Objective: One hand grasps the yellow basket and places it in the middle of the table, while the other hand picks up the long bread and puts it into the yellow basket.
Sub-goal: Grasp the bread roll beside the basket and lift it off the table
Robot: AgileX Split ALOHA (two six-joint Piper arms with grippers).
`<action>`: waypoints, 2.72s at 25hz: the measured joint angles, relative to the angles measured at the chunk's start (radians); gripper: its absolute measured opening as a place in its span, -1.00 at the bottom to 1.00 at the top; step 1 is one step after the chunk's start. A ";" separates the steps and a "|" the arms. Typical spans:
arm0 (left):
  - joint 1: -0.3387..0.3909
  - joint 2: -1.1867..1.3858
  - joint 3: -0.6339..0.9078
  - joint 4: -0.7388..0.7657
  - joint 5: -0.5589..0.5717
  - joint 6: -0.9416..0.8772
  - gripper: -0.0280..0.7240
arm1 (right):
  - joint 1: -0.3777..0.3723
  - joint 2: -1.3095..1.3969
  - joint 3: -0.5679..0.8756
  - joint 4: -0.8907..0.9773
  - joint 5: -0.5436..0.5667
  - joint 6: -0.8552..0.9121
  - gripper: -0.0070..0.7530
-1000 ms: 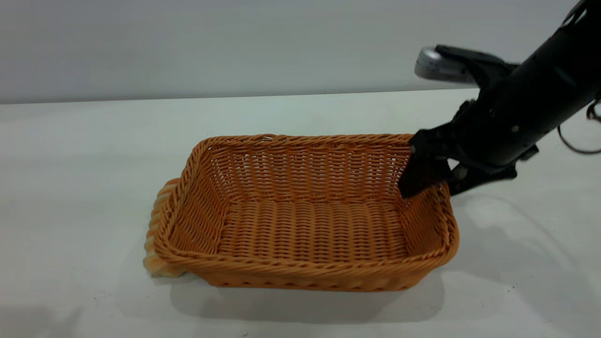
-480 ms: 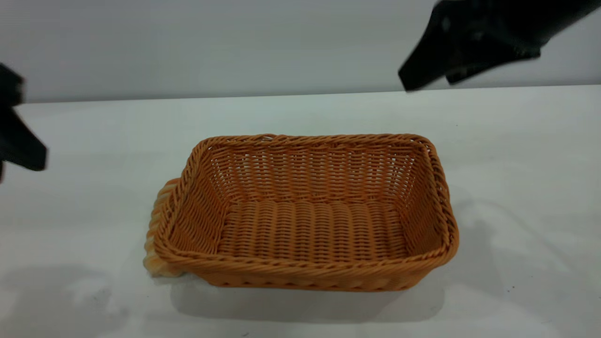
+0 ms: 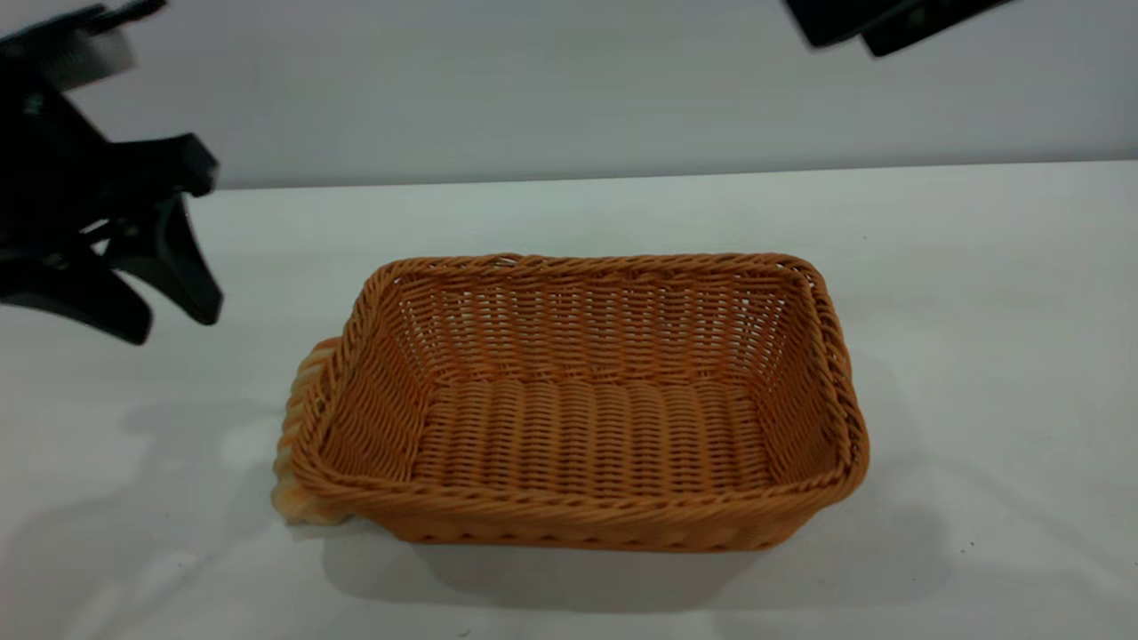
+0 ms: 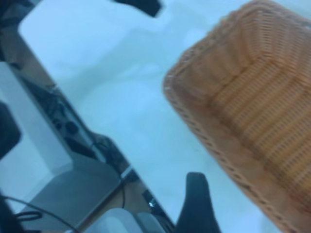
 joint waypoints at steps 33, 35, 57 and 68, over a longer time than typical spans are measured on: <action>0.058 0.471 -0.273 -0.469 0.012 0.501 0.33 | 0.000 -0.506 0.007 -0.298 0.126 0.346 0.57; 0.058 0.477 -0.273 -0.467 0.000 0.513 0.32 | 0.000 -0.506 0.007 -0.302 0.127 0.350 0.57; 0.058 0.545 -0.284 -0.486 -0.062 0.521 -0.68 | 0.000 -0.506 0.007 -0.303 0.128 0.365 0.57; 0.087 0.304 -0.274 -0.339 -0.104 0.455 -0.81 | 0.000 -0.506 0.007 -0.304 0.128 0.376 0.57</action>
